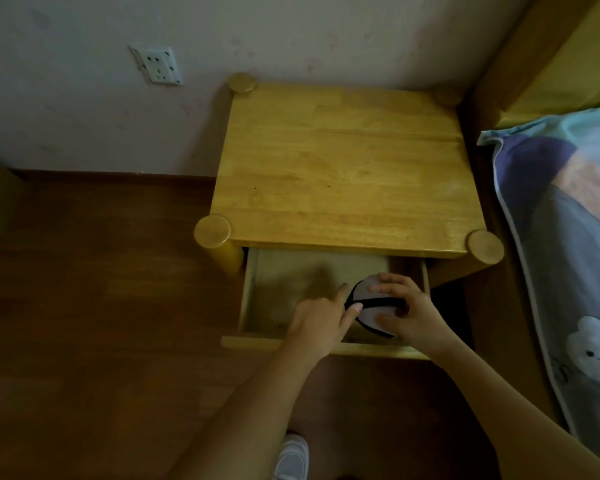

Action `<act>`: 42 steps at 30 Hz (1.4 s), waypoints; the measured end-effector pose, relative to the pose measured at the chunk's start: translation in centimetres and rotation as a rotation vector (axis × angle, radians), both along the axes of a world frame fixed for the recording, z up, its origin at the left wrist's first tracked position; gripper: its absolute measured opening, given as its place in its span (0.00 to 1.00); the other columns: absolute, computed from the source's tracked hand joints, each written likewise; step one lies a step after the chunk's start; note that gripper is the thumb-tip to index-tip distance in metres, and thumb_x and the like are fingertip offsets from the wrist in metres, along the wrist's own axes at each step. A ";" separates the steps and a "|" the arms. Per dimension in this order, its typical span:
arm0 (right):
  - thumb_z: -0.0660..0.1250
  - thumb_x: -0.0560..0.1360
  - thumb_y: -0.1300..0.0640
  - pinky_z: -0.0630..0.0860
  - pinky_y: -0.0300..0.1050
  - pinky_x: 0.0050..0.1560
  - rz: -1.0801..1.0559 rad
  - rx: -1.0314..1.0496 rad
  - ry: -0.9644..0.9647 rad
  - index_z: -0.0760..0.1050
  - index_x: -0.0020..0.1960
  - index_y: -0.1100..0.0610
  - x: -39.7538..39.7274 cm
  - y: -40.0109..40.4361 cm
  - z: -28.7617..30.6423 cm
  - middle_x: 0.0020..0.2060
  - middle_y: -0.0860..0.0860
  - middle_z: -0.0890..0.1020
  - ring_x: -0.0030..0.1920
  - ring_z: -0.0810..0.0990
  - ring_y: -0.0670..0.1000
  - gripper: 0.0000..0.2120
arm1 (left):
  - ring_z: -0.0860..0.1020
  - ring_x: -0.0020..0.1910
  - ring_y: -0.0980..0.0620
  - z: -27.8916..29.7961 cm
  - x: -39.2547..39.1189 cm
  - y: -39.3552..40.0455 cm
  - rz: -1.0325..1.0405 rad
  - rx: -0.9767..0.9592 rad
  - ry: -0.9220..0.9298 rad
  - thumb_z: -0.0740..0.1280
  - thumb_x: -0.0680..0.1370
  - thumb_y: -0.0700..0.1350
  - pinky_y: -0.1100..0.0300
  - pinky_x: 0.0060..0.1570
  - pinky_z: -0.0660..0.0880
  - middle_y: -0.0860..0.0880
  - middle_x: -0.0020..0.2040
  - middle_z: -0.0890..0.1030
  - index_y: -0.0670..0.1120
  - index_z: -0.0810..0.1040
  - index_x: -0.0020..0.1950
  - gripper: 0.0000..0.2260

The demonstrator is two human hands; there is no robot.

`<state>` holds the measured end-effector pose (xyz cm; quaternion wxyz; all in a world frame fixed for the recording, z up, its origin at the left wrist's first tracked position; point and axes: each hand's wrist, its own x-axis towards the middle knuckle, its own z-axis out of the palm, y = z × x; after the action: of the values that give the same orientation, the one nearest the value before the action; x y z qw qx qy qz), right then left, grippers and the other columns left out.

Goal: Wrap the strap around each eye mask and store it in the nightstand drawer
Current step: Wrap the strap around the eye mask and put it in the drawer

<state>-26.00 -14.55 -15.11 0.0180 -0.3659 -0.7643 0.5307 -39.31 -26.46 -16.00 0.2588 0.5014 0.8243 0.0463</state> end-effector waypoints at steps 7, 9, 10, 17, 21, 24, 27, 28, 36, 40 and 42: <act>0.68 0.68 0.73 0.71 0.24 0.53 0.096 0.049 -0.023 0.77 0.54 0.54 -0.6 0.8 -2.3 0.63 0.46 0.69 0.67 0.69 0.47 0.20 | 0.74 0.63 0.47 -4.1 0.2 2.3 0.420 0.084 -0.679 0.63 0.80 0.48 0.53 0.57 0.74 0.48 0.68 0.74 0.52 0.60 0.75 0.24; 0.68 0.68 0.71 0.70 0.27 0.55 0.209 0.141 -0.135 0.78 0.57 0.55 -0.3 1.3 -3.4 0.65 0.46 0.67 0.68 0.68 0.48 0.20 | 0.74 0.63 0.47 -4.7 0.2 2.8 0.427 0.107 -0.623 0.65 0.79 0.45 0.52 0.58 0.74 0.48 0.66 0.75 0.53 0.63 0.73 0.24; 0.68 0.69 0.70 0.70 0.30 0.57 0.269 0.187 -0.202 0.77 0.59 0.54 -0.1 1.5 -3.9 0.68 0.46 0.66 0.69 0.67 0.48 0.21 | 0.74 0.63 0.46 -5.0 0.2 3.1 0.411 0.115 -0.576 0.65 0.78 0.43 0.51 0.58 0.74 0.48 0.66 0.75 0.54 0.63 0.73 0.24; 0.65 0.76 0.50 0.46 0.46 0.74 0.467 0.320 -0.459 0.67 0.70 0.48 0.4 2.6 -6.1 0.77 0.48 0.54 0.77 0.48 0.56 0.23 | 0.55 0.76 0.44 -7.0 1.6 5.2 0.222 -0.083 -0.501 0.59 0.80 0.38 0.52 0.70 0.61 0.47 0.79 0.49 0.51 0.54 0.78 0.28; 0.60 0.77 0.42 0.38 0.58 0.74 0.489 0.230 -0.567 0.56 0.75 0.41 0.5 2.7 -6.3 0.78 0.43 0.45 0.77 0.35 0.54 0.28 | 0.56 0.75 0.46 -7.1 1.9 5.7 0.185 0.006 -0.558 0.59 0.81 0.42 0.53 0.70 0.62 0.51 0.78 0.51 0.51 0.54 0.78 0.26; 0.56 0.77 0.38 0.31 0.60 0.71 0.541 0.280 -0.639 0.48 0.75 0.38 0.5 2.6 -6.3 0.76 0.39 0.42 0.75 0.31 0.53 0.30 | 0.59 0.74 0.48 -6.7 2.1 5.3 -0.029 0.026 -0.308 0.58 0.81 0.47 0.52 0.71 0.60 0.52 0.78 0.53 0.49 0.53 0.78 0.27; 0.52 0.77 0.36 0.29 0.62 0.71 0.635 0.386 -0.714 0.44 0.76 0.41 0.5 2.8 -6.5 0.75 0.40 0.39 0.73 0.27 0.54 0.32 | 0.59 0.74 0.48 -5.7 1.8 4.6 -0.020 0.057 -0.227 0.55 0.82 0.54 0.52 0.71 0.59 0.53 0.78 0.52 0.49 0.52 0.78 0.26; 0.51 0.77 0.36 0.29 0.63 0.70 0.671 0.423 -0.748 0.44 0.77 0.42 0.4 2.9 -6.5 0.74 0.40 0.37 0.72 0.27 0.55 0.32 | 0.58 0.74 0.49 -5.3 1.6 4.2 -0.031 0.081 -0.220 0.53 0.82 0.56 0.52 0.71 0.58 0.53 0.78 0.51 0.50 0.52 0.78 0.26; 0.61 0.78 0.46 0.63 0.52 0.71 0.599 0.257 -0.764 0.35 0.76 0.45 0.1 3.5 -7.2 0.71 0.45 0.26 0.78 0.44 0.53 0.40 | 0.48 0.77 0.56 -3.8 0.8 1.6 -0.178 0.130 -0.077 0.38 0.77 0.63 0.55 0.73 0.47 0.53 0.79 0.50 0.49 0.51 0.78 0.32; 0.61 0.78 0.46 0.52 0.53 0.75 0.539 0.356 -0.745 0.41 0.77 0.46 0.0 3.5 -6.8 0.75 0.46 0.34 0.77 0.41 0.55 0.36 | 0.51 0.77 0.55 -4.1 0.9 1.6 -0.176 0.191 -0.013 0.40 0.79 0.63 0.53 0.73 0.49 0.52 0.78 0.55 0.48 0.55 0.77 0.31; 0.56 0.80 0.44 0.53 0.52 0.75 0.466 0.512 -0.586 0.48 0.77 0.49 0.5 3.2 -5.8 0.78 0.48 0.47 0.78 0.48 0.54 0.30 | 0.55 0.76 0.55 -3.8 0.9 1.4 -0.191 0.219 0.037 0.44 0.80 0.63 0.52 0.71 0.51 0.51 0.77 0.58 0.47 0.59 0.77 0.30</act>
<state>-25.55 -11.37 -20.87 -0.2292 -0.3024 -0.9058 0.1884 -38.41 -25.03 -19.85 0.1905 0.6034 0.7676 0.1022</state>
